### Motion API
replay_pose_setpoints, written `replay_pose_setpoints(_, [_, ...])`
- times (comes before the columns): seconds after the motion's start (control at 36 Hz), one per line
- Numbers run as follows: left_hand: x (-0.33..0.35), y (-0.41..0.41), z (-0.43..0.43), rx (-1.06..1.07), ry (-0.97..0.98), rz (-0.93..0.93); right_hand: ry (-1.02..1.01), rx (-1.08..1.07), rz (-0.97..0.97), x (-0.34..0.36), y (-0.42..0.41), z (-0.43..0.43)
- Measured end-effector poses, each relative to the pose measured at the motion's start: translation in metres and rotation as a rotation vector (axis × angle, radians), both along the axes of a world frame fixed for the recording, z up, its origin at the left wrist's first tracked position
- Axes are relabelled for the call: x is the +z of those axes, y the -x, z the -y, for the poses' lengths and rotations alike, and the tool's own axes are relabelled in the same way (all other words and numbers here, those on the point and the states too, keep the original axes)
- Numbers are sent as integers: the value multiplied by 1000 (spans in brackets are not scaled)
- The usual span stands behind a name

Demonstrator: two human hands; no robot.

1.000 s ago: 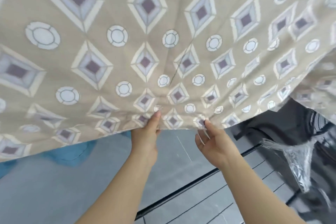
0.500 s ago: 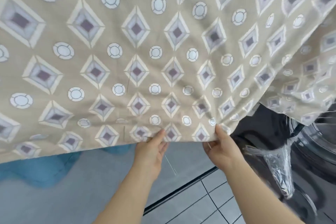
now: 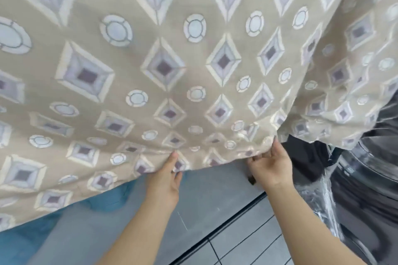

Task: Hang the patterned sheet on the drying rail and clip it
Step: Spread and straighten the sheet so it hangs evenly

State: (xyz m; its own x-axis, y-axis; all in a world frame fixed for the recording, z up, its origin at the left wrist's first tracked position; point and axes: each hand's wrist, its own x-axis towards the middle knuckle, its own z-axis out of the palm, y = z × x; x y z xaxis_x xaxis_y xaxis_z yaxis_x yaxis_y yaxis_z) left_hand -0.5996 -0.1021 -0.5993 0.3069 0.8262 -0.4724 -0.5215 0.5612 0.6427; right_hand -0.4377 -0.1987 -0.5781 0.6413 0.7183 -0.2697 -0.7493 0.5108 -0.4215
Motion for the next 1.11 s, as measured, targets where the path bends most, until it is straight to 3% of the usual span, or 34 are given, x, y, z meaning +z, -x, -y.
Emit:
replay_pose_setpoints(0.08, [2, -9, -9, 259, 5, -15, 275, 58, 117, -25, -19, -2])
replay_pose_setpoints(0.17, [0, -23, -10, 235, 15, 20, 424, 176, 255, -41, -21, -10])
replay_pose_setpoints(0.31, [1, -50, 15, -126, -59, -45, 355, 285, 235, -36, -39, -12])
replay_pose_setpoints(0.47, [9, -83, 23, -257, -56, 38, 197, -75, 70, -9, -93, 11])
replay_pose_setpoints(0.58, [16, -115, 37, -379, -49, 67, 155, -84, 99, 6, -119, 17])
replay_pose_setpoints(0.64, [21, -131, 36, -367, -97, 26, 236, -74, 172, 12, -126, 18])
replay_pose_setpoints(0.83, [16, -126, 8, -17, -136, -120, 553, -252, 243, -7, -149, 39])
replay_pose_setpoints(1.0, [-3, -110, 1, -7, -128, -278, 657, -253, 239, -29, -153, 50])
replay_pose_setpoints(1.11, [-10, -109, 5, -75, -94, -269, 544, -177, 181, -41, -146, 54])
